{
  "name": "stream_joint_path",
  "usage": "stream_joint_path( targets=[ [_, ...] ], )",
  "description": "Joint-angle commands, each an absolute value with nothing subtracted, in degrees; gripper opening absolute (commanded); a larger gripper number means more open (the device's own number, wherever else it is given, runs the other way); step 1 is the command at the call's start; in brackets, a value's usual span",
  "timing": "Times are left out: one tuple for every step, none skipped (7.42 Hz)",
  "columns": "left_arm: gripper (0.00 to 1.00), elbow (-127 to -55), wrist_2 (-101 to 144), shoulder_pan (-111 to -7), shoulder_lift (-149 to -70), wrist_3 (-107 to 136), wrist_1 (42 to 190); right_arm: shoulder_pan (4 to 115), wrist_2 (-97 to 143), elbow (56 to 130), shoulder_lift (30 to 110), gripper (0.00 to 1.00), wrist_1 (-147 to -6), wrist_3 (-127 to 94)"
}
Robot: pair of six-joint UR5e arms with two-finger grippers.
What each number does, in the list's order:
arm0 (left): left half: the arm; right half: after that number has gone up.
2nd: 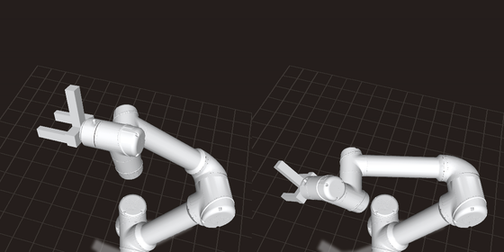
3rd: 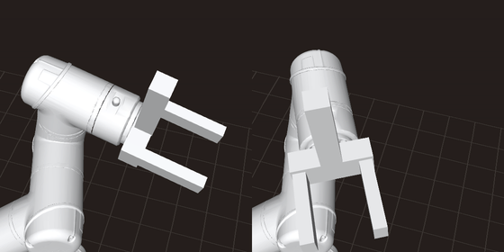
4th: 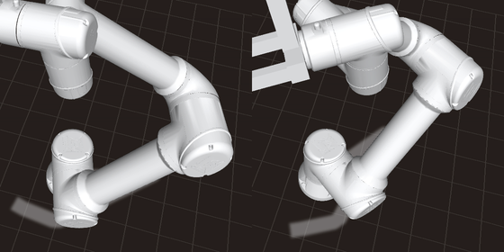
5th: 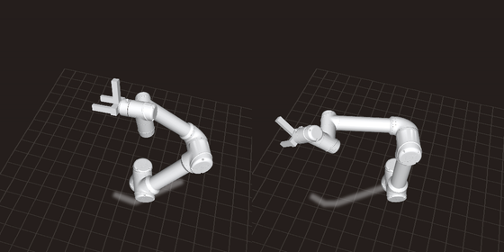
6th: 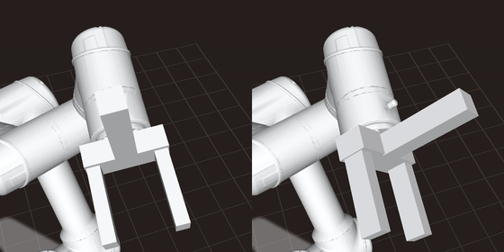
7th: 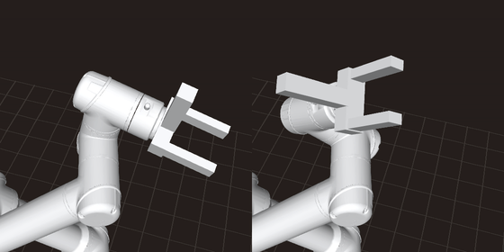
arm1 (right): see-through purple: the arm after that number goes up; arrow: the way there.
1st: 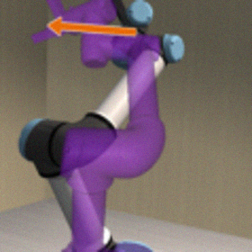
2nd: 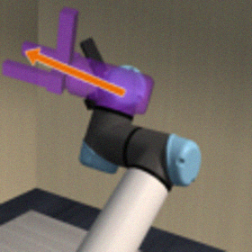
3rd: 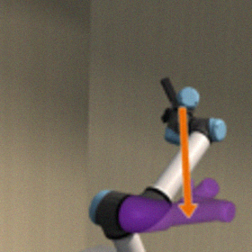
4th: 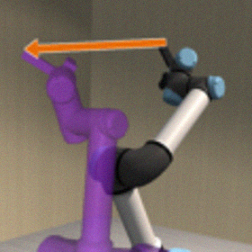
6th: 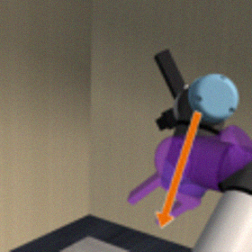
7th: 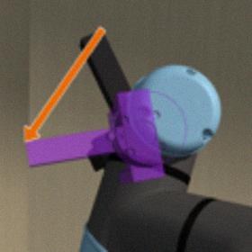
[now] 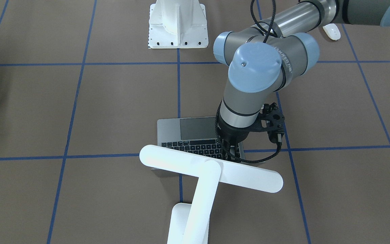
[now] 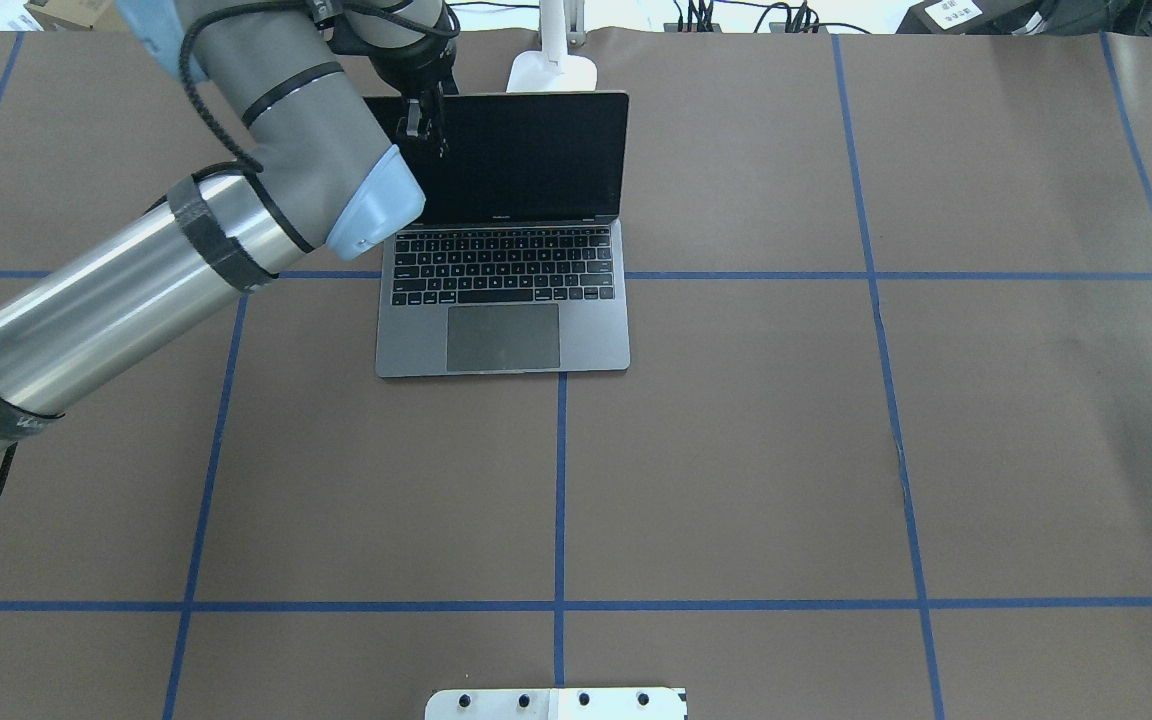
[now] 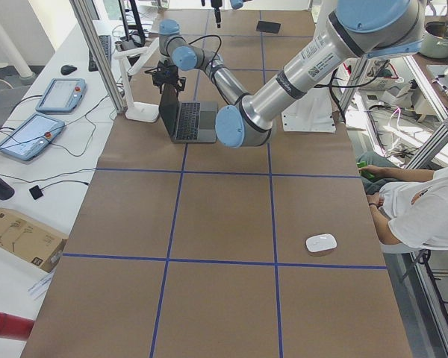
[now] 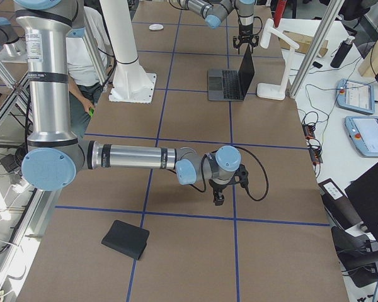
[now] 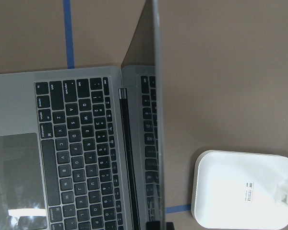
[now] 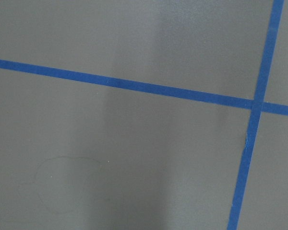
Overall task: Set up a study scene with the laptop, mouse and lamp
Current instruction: 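Release the laptop and withdraw the left gripper away from it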
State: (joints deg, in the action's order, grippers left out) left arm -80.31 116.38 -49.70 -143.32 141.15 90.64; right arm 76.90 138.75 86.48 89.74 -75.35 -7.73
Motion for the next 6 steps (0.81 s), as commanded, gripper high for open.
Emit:
stream_joint_path(
  targets=[
    [0.81, -93.10, 118.12, -49.66, -136.00, 141.07, 86.15, 76.99, 138.78, 86.57, 89.65, 0.99, -75.32, -7.65],
    [0.81, -98.91, 118.12, -49.66, -132.49, 140.80, 84.31, 76.91, 138.78, 86.66, 89.65, 0.99, -75.32, -7.65],
    [0.81, -106.45, 118.21, -49.40, -127.32, 137.06, 84.29, 76.90, 138.78, 86.66, 89.65, 0.99, -75.32, -7.73],
    [0.85, -112.53, 119.26, -49.39, -122.05, 130.67, 84.20, 76.99, 138.87, 86.92, 89.21, 0.99, -75.32, -7.73],
    [0.86, -114.50, 121.70, -49.39, -119.03, 124.17, 83.42, 76.91, 138.87, 87.18, 88.86, 0.99, -75.32, -7.73],
    [1.00, -118.00, 121.73, -49.39, -114.13, 116.10, 82.71, 76.99, 138.95, 87.62, 88.86, 0.99, -75.24, -7.65]
  ],
)
